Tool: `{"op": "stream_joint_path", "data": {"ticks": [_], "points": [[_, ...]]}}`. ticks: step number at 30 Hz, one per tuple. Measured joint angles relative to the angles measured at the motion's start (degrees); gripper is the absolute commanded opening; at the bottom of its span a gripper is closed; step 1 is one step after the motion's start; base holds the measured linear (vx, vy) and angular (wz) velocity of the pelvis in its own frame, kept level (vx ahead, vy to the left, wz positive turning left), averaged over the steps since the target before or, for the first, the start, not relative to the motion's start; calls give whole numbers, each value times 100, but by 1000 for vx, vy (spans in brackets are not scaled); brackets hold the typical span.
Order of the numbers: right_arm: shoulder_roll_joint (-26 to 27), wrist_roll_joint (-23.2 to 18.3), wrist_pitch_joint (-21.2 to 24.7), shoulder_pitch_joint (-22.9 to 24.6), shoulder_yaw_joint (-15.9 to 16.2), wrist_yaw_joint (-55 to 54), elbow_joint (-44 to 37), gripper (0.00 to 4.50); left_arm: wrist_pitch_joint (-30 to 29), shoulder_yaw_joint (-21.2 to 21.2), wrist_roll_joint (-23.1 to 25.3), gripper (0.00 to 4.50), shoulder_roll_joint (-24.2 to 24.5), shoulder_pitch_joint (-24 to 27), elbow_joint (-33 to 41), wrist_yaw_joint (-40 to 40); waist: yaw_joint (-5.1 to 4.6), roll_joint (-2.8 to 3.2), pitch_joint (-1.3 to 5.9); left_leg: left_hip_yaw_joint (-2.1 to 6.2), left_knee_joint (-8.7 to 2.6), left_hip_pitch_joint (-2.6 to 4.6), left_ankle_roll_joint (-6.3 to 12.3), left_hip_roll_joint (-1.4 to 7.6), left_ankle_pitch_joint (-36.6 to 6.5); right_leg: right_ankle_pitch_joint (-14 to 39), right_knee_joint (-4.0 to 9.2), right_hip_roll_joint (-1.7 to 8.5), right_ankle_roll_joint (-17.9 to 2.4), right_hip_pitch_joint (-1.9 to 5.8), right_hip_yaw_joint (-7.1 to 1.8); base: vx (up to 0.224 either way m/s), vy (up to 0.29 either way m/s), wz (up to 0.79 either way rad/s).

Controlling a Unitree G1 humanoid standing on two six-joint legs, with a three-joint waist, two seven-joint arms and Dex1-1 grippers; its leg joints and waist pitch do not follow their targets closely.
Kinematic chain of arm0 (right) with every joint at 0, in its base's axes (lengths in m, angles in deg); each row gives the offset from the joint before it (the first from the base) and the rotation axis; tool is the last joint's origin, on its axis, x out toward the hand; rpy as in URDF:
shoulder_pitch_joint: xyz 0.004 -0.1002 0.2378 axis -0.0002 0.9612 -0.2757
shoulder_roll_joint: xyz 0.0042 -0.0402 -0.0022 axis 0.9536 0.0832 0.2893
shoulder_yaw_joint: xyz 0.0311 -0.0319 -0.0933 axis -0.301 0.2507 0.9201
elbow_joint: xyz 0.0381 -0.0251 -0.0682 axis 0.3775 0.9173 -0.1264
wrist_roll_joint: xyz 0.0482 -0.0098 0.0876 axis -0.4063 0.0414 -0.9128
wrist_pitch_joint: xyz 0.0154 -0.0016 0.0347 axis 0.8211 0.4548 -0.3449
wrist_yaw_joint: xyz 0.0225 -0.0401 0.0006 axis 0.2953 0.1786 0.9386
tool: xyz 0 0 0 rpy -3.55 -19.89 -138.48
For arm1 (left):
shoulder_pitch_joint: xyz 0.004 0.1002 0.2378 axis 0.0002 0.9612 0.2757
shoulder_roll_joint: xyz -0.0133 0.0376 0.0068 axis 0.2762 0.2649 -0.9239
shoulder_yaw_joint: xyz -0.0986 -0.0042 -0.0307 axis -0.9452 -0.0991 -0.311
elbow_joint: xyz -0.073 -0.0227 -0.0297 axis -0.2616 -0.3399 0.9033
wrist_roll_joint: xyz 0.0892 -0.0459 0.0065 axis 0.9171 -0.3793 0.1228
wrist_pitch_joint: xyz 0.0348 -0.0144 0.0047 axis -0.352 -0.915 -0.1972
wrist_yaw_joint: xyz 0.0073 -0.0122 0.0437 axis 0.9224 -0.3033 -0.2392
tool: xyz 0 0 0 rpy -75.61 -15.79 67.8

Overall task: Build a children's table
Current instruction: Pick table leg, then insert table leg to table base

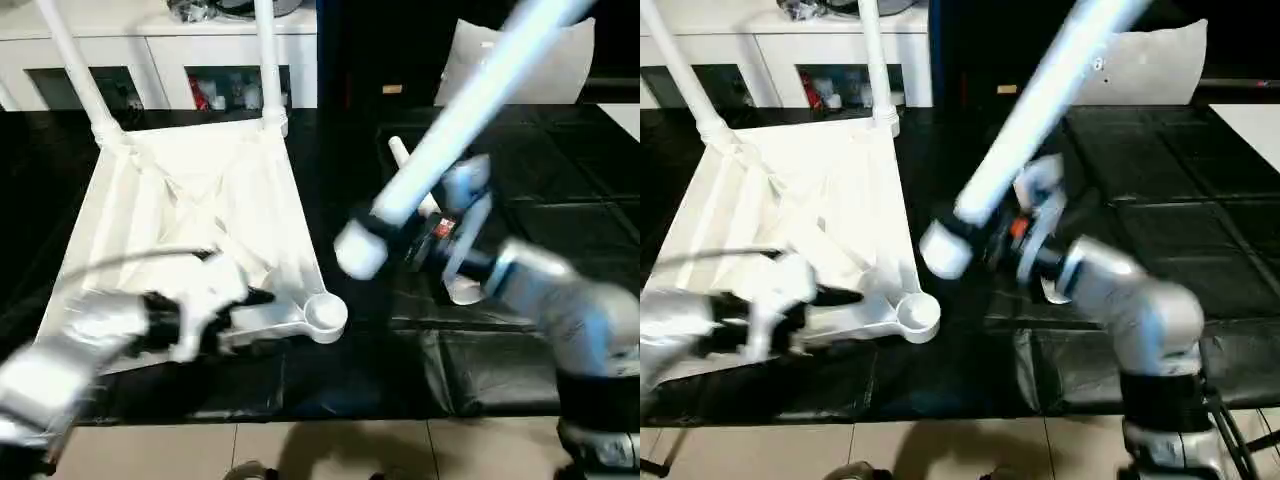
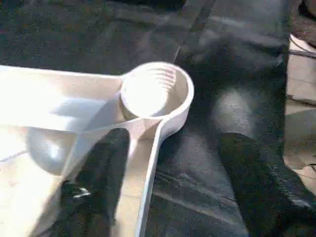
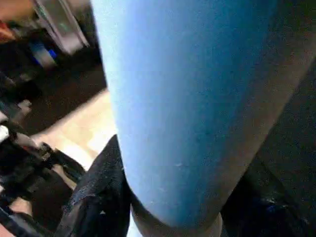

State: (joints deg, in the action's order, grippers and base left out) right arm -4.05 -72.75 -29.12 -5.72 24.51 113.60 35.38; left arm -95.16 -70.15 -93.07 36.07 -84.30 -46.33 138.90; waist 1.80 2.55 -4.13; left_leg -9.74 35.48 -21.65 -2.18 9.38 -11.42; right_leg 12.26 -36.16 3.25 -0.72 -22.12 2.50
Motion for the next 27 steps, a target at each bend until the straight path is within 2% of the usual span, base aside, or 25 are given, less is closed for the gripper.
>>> {"op": "stream_joint_path", "data": {"ticks": [4,8,10,11,13,15,16,21,27], "points": [[-46,481,-435,416,277,-271,-355,190,481,132,247,268,32,-49,-512,109,0,-1,-2,-1,-13,3,0,-1,0,5,4,-1,8,-2,-1,0,0,0],[-64,829,-691,722,526,-405,-460,190,698,126,344,234,-57,-79,-827,125,-6,1,-4,-4,-16,3,0,-2,0,5,5,0,9,-4,-7,0,0,0],[-49,927,-811,838,670,-428,-571,190,760,121,344,230,-143,-84,-1025,127,-10,2,-5,-5,-19,5,0,-2,0,6,5,0,9,-6,-9,0,0,0],[-48,969,-888,897,694,-446,-622,190,823,125,346,207,-187,-110,-1121,131,-13,1,-6,-6,-22,7,0,-3,0,6,5,0,9,-5,-10,0,0,0],[-46,1086,-1002,1039,759,-487,-705,190,1009,127,379,192,-215,-184,-1388,138,-11,-1,-6,-6,-26,12,0,-3,0,6,5,-1,9,-4,-10,0,0,0],[-31,1131,-1074,1184,830,-495,-754,190,1184,128,445,188,-219,-277,-1663,190,-13,0,-7,-6,-30,14,-1,-3,0,6,5,-1,10,-4,-11,0,0,0],[4,1131,-1074,1229,858,-495,-758,190,1234,128,459,169,-219,-283,-1707,241,-16,1,-8,-7,-32,15,-1,-4,0,6,6,0,10,-4,-15,0,0,0],[76,1105,-1075,1290,848,-516,-762,190,1462,138,510,126,-217,-358,-1928,500,-25,-35,-18,-13,-47,26,-5,-5,3,7,6,-1,10,-4,-20,0,0,0],[126,1104,-1075,1306,848,-539,-763,190,1659,147,522,89,-216,-390,-2097,647,-29,-32,-21,-16,-60,32,-11,-5,6,7,7,-1,11,-5,-22,0,0,0]]}}
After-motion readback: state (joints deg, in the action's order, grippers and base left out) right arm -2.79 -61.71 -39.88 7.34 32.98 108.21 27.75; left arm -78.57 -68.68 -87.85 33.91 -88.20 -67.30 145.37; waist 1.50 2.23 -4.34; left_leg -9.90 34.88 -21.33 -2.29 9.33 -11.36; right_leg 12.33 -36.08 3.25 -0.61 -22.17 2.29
